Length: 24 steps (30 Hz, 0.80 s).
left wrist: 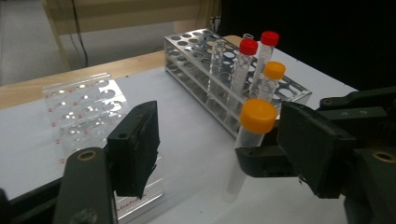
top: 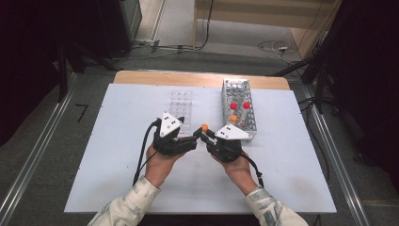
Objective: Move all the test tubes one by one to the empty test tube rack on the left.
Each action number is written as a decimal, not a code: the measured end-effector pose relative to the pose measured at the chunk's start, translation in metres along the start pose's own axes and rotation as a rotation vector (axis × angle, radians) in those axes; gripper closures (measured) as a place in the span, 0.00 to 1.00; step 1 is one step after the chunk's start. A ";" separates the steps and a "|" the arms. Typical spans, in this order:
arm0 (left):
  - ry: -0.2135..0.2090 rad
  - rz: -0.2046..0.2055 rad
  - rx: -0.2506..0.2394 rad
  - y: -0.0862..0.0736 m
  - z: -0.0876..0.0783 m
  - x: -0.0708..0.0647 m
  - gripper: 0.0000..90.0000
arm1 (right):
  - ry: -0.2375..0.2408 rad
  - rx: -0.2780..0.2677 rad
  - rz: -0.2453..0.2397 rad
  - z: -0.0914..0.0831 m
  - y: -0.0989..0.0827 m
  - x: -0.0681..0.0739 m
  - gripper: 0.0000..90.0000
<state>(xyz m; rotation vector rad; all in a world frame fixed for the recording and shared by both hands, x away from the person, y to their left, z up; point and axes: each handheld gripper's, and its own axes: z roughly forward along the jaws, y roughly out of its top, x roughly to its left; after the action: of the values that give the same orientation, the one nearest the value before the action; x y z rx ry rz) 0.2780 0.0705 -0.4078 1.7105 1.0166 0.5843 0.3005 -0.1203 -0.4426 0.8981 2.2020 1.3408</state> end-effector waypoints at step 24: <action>-0.027 0.052 0.042 -0.002 0.018 -0.004 0.74 | 0.017 0.002 -0.013 0.010 0.004 0.008 0.80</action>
<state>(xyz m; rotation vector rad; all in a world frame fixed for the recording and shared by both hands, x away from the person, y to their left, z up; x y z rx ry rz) 0.2888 0.0579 -0.4157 1.7817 0.9740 0.5750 0.3024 -0.1071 -0.4435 0.8743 2.2187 1.3453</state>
